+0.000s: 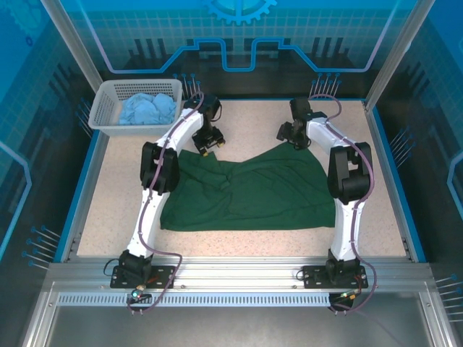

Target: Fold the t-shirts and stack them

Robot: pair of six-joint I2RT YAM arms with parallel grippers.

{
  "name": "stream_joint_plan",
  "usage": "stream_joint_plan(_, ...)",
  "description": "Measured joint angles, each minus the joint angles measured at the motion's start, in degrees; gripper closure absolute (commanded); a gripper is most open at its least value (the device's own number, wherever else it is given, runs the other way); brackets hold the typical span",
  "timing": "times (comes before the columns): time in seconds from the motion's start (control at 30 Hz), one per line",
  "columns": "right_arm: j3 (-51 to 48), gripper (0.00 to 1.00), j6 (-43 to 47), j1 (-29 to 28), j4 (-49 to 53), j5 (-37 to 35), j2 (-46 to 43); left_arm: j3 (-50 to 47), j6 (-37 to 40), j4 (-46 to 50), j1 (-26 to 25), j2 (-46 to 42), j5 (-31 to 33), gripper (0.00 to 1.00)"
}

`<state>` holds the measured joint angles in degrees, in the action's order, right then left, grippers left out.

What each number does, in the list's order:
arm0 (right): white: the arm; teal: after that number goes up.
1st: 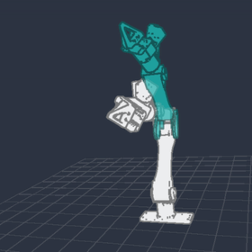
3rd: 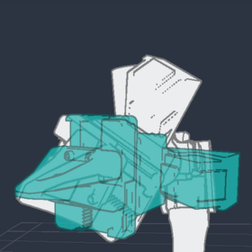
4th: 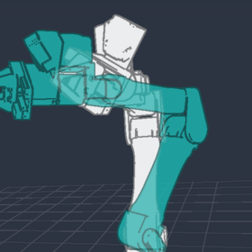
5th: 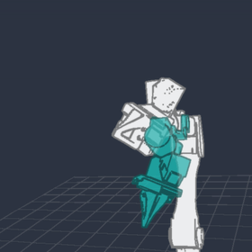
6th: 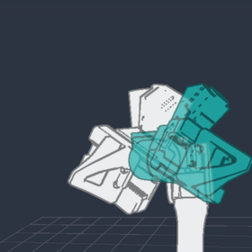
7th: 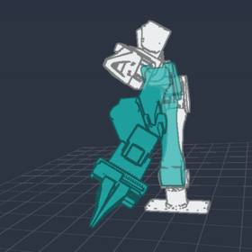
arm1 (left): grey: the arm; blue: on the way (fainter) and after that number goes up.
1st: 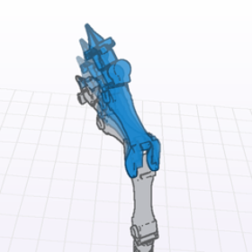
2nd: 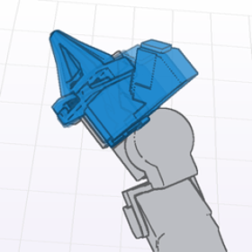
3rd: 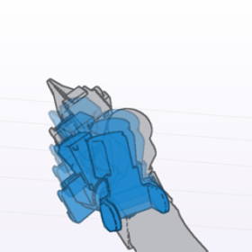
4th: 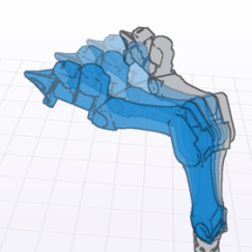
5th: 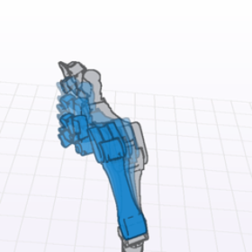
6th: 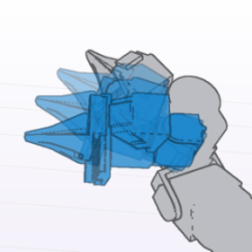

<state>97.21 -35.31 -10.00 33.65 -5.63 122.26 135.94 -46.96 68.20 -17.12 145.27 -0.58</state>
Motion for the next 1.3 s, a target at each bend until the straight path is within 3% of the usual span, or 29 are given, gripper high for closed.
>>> stream_joint_plan(0.7, 0.0, 0.38, 0.4, 0.7, 0.4, 0.2, 0.0, 4.2, 2.6, 3.9, -1.4, 3.3, 4.9, 0.69)
stream_joint_plan(0.77, 0.0, 0.38, 0.4, 0.7, 0.4, 0.2, 0.0, 4.2, 2.8, 4.0, -1.4, 3.4, 4.9, 0.68)
stream_joint_plan(0.87, 0.1, 0.38, 0.4, 0.7, 0.4, 0.3, 0.1, 4.2, 3.5, 4.0, -1.4, 3.5, 4.9, 0.56)
stream_joint_plan(1.3, 0.6, 0.39, 0.4, 0.8, 0.5, 0.7, 0.9, 4.2, 5.1, 4.2, -2.6, 4.3, 6.4, 0.64)
